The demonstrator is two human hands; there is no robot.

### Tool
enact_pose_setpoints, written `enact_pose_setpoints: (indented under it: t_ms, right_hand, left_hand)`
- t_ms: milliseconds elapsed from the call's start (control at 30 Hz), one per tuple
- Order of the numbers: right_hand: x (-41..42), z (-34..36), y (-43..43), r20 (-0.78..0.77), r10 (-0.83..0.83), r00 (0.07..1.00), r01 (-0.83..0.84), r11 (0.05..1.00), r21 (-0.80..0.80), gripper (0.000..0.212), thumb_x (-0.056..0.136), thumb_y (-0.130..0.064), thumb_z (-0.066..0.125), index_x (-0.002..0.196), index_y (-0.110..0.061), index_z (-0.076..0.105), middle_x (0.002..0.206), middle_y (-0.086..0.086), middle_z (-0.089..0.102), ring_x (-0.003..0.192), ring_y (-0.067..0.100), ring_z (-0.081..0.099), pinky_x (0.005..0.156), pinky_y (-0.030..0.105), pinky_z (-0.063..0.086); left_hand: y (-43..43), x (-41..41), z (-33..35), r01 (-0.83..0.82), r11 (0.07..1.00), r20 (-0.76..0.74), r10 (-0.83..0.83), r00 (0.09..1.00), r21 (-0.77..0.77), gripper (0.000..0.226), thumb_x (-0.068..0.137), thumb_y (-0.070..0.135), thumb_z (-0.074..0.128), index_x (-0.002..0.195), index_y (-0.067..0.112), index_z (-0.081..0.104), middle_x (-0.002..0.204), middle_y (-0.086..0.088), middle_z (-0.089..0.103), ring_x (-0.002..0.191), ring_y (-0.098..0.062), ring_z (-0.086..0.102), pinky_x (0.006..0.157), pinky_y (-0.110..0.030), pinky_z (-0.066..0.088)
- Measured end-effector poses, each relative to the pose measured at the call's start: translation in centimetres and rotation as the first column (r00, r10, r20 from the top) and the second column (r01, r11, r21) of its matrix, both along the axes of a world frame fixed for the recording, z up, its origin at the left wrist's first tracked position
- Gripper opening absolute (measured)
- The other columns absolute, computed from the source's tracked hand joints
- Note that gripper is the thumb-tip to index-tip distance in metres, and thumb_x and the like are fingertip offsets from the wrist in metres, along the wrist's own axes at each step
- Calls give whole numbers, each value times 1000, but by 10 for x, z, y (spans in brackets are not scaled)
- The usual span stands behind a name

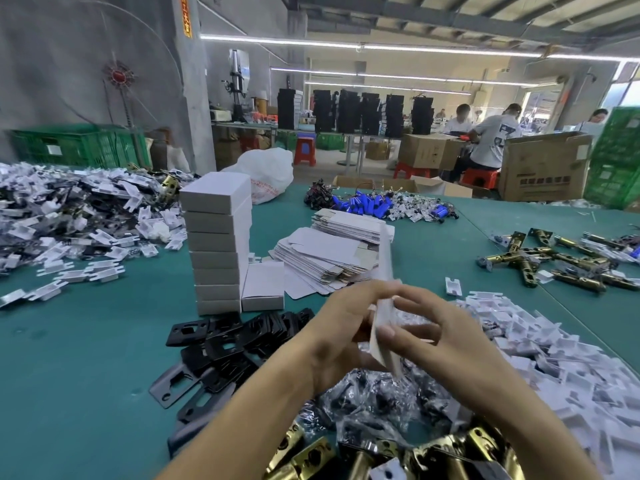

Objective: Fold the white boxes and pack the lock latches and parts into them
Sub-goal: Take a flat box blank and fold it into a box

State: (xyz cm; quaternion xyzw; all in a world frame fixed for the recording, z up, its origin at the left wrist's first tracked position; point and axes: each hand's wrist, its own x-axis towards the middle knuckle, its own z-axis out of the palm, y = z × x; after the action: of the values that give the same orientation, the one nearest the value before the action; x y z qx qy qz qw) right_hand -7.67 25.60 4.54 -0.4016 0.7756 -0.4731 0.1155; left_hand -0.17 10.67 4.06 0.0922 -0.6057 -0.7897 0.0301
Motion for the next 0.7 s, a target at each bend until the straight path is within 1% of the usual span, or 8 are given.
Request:
enact_pose_setpoints:
  t_ms: [100, 200, 367, 433, 533, 600, 633, 700]
  right_hand:
    - [5, -1, -3, -22, 81, 996, -81, 997, -11, 95, 56, -78, 72, 142, -52, 39, 130, -28, 55, 103, -7, 63, 83, 27, 59]
    - [8, -3, -7, -60, 100, 993, -101, 995, -13, 93, 56, -82, 68, 140, -57, 36, 124, -34, 54, 104, -10, 62, 79, 20, 58]
    - [13, -10, -15, -121, 76, 990, -78, 997, -13, 80, 72, -72, 55, 145, -48, 37, 134, -14, 59, 102, -8, 65, 87, 23, 57]
    - [15, -12, -18, -237, 48, 970, -56, 998, -29, 58, 82, -65, 43, 138, -50, 44, 121, -13, 68, 93, -10, 65, 83, 15, 52]
    - [16, -14, -20, -411, 22, 911, -36, 999, -26, 37, 99, -45, 35, 132, -45, 50, 91, -9, 74, 76, 4, 67, 69, 31, 52]
    - [15, -16, -20, -472, 22, 882, -42, 999, -33, 31, 105, -33, 37, 130, -34, 55, 84, -4, 73, 69, 11, 67, 64, 41, 52]
    - [15, -16, -19, -509, 17, 861, -45, 998, -44, 29, 104, -30, 40, 125, -29, 59, 80, -2, 72, 66, 14, 66, 60, 42, 52]
    - [19, -15, -19, -595, 8, 804, -54, 997, -59, 25, 98, -28, 48, 116, -22, 65, 73, -3, 69, 59, 15, 63, 54, 40, 51]
  left_hand:
    - [-1, 2, -4, -13, 999, 29, 12, 1000, 52, 69, 78, 69, 65, 117, 13, 72, 122, -20, 69, 120, -37, 64, 105, -61, 45]
    - [-5, 2, -4, -14, 1000, 42, 13, 999, 24, 80, 71, 76, 67, 120, 13, 70, 126, -18, 68, 121, -35, 63, 107, -62, 43]
    - [-9, 3, -4, -39, 999, 66, 39, 997, -6, 78, 70, 73, 69, 116, 10, 68, 123, -18, 69, 117, -35, 65, 109, -56, 44]
    - [-9, 4, -5, -77, 997, 64, 76, 995, 13, 68, 71, 68, 72, 108, 11, 71, 113, -18, 71, 103, -31, 67, 103, -51, 47]
    - [-9, 3, -6, -111, 993, 62, 108, 992, 44, 44, 65, 64, 77, 81, 22, 78, 77, -1, 72, 69, -18, 67, 72, -35, 58]
    - [-7, 5, -3, -160, 984, 92, 153, 984, 73, 65, 63, 62, 85, 106, 16, 69, 80, -5, 72, 70, -23, 69, 71, -39, 61]
    - [-8, 4, -1, -202, 974, 112, 190, 975, 107, 84, 59, 61, 85, 123, 14, 56, 90, -9, 71, 75, -27, 69, 75, -43, 61]
    - [-10, 4, 1, -276, 942, 119, 257, 959, 192, 106, 54, 60, 87, 139, 17, 40, 103, -16, 64, 78, -29, 66, 73, -41, 60]
